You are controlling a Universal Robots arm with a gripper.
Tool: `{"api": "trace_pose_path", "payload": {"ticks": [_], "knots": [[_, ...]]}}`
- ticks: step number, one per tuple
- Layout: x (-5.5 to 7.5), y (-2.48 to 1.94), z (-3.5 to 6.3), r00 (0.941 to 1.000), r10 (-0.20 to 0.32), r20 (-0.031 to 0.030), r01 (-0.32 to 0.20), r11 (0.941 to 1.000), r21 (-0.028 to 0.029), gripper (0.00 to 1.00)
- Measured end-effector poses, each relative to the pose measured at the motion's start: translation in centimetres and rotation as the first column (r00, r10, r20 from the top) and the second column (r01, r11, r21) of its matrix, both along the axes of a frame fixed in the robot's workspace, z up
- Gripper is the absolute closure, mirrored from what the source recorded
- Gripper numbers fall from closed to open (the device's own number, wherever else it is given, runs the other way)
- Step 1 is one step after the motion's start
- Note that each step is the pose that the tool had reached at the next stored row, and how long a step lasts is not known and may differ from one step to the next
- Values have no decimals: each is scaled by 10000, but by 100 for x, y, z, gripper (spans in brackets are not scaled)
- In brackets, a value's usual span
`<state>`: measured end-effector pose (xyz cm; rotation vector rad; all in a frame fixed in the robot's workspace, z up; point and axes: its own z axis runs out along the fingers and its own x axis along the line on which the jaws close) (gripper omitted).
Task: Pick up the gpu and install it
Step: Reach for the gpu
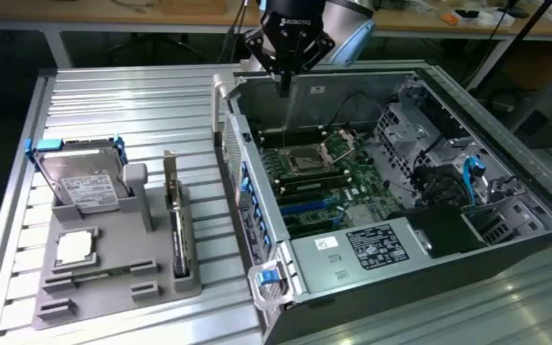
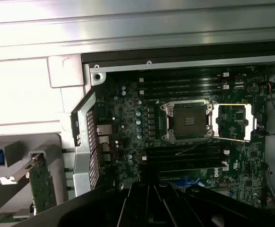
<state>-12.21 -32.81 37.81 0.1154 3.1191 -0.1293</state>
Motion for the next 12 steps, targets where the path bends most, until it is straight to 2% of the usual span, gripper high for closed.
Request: {"api": "trace_pose_path", "payload": {"ticks": [12], "knots": [[0, 0, 0, 10000, 0, 0, 0, 10000, 0, 89]]}}
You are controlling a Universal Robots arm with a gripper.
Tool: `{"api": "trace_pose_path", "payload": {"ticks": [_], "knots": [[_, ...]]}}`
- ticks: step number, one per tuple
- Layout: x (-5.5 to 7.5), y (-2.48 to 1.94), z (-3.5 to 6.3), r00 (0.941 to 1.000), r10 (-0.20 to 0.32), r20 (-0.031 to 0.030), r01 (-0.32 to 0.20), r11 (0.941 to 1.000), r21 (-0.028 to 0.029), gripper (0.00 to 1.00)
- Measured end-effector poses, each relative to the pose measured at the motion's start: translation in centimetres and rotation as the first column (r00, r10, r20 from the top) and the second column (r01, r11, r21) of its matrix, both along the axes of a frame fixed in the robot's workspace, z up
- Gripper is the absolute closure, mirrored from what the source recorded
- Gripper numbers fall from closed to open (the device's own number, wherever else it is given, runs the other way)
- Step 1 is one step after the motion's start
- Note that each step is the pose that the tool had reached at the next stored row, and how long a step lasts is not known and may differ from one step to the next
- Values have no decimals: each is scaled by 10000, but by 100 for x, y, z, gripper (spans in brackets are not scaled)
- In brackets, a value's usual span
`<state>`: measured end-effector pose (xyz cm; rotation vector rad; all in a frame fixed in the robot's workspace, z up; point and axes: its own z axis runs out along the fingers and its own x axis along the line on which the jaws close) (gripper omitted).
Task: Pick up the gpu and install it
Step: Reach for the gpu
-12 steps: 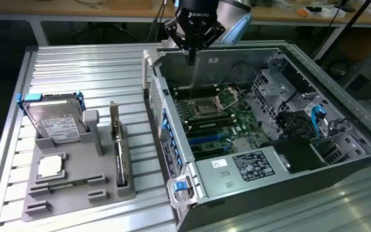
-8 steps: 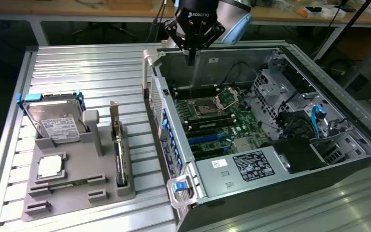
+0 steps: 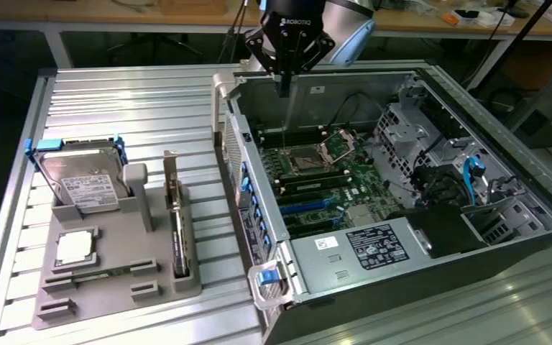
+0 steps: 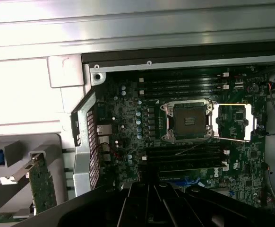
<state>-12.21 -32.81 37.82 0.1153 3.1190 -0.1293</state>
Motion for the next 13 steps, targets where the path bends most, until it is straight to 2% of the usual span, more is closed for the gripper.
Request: {"api": "trace_pose_path", "payload": {"ticks": [4, 7, 9, 12, 13], "knots": [[-52, 0, -9, 10000, -1, 0, 1, 10000, -1, 89], [-324, -2, -48, 10000, -1, -4, 1, 10000, -1, 89], [-432, -5, -66, 10000, 1, -10, -1, 10000, 1, 89], [-625, -41, -105, 10000, 0, -49, 0, 10000, 1, 89], [-655, -50, -111, 10000, 0, -60, 0, 10000, 0, 89]]}}
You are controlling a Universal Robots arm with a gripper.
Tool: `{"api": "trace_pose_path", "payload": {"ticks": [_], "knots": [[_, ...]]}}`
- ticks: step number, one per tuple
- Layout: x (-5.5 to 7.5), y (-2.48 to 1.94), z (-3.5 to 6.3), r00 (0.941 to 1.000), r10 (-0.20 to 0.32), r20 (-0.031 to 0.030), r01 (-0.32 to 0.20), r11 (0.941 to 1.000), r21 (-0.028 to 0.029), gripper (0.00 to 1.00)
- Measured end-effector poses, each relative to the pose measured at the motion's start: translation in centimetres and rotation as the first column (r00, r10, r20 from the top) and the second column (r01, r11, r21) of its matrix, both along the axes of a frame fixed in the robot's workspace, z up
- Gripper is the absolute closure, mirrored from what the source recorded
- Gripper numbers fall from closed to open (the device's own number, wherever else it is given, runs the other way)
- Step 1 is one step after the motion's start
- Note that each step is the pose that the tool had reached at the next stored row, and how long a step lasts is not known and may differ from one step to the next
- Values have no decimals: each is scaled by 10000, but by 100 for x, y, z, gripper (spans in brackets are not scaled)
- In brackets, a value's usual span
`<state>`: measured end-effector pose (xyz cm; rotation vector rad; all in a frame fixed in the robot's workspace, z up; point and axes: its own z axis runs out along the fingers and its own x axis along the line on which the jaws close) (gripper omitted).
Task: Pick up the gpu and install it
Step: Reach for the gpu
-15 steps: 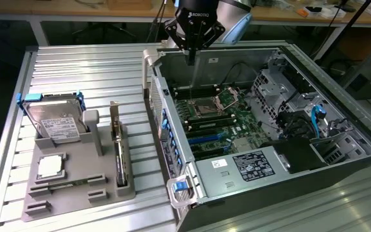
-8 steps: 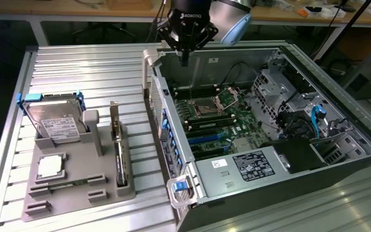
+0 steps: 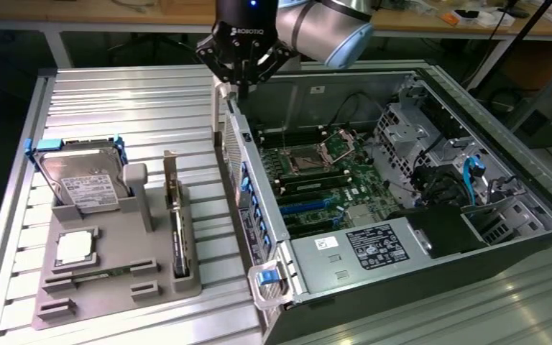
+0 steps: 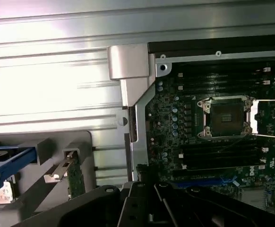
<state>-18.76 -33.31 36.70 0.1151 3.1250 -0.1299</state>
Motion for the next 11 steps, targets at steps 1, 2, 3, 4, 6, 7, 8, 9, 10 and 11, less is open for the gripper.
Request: {"api": "trace_pose_path", "payload": {"ticks": [1, 2, 3, 4, 6, 7, 8, 9, 10, 11], "knots": [[-65, -21, -16, 10000, -1, -24, 1, 10000, 1, 89], [-118, -40, -28, 10000, -1, -54, 1, 10000, 0, 89], [-180, -64, -43, 9999, -1, -105, 1, 10000, 0, 89], [-219, -79, -53, 9999, -1, -137, 1, 10000, 1, 89], [-299, -106, -74, 9998, -1, -197, 1, 10000, 1, 89], [-332, -119, -78, 9997, -1, -236, 1, 10000, 1, 89], [-364, -139, -82, 9996, 1, -276, -1, 10000, -1, 89], [-385, -151, -86, 9996, -1, -283, 1, 10000, -1, 89], [-400, -167, -90, 9996, 1, -283, -1, 10000, -1, 89], [-407, -193, -95, 9996, -1, -282, 1, 10000, 6, 89]]}}
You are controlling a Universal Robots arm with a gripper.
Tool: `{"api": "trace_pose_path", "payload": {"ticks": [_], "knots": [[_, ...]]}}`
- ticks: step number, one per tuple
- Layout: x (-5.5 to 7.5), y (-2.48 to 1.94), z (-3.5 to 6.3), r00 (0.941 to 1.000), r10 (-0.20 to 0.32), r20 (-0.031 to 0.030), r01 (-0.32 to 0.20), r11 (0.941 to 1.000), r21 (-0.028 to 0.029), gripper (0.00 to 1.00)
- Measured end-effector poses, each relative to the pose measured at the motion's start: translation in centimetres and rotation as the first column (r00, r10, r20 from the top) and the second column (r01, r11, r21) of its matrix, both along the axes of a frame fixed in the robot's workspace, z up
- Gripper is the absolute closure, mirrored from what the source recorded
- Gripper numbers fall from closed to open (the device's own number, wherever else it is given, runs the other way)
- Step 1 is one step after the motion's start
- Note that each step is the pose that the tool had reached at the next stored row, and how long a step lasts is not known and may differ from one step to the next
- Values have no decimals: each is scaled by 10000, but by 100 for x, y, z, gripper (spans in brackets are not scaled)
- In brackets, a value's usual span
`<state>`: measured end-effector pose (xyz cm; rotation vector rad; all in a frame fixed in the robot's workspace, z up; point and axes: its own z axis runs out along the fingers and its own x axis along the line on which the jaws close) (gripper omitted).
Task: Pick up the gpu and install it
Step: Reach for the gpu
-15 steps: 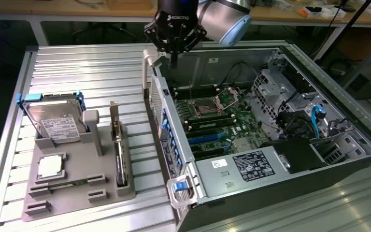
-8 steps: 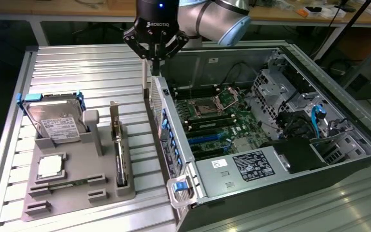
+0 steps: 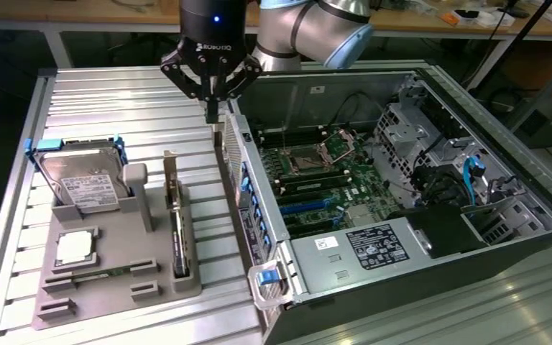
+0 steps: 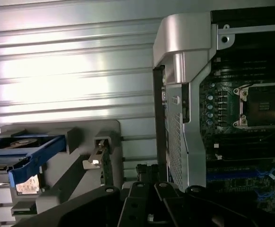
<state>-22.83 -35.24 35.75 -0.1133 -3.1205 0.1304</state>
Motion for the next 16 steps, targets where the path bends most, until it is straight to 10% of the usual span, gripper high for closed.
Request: {"api": "trace_pose_path", "payload": {"ticks": [4, 9, 16], "knots": [[-7, -114, 0, 10000, 0, 0, 0, 10000, 10, 89], [-73, -386, -9, 10000, 0, -1, 0, 10000, 8, 89], [-231, -652, -53, 10000, 0, -2, 0, 10000, 1, 89]]}}
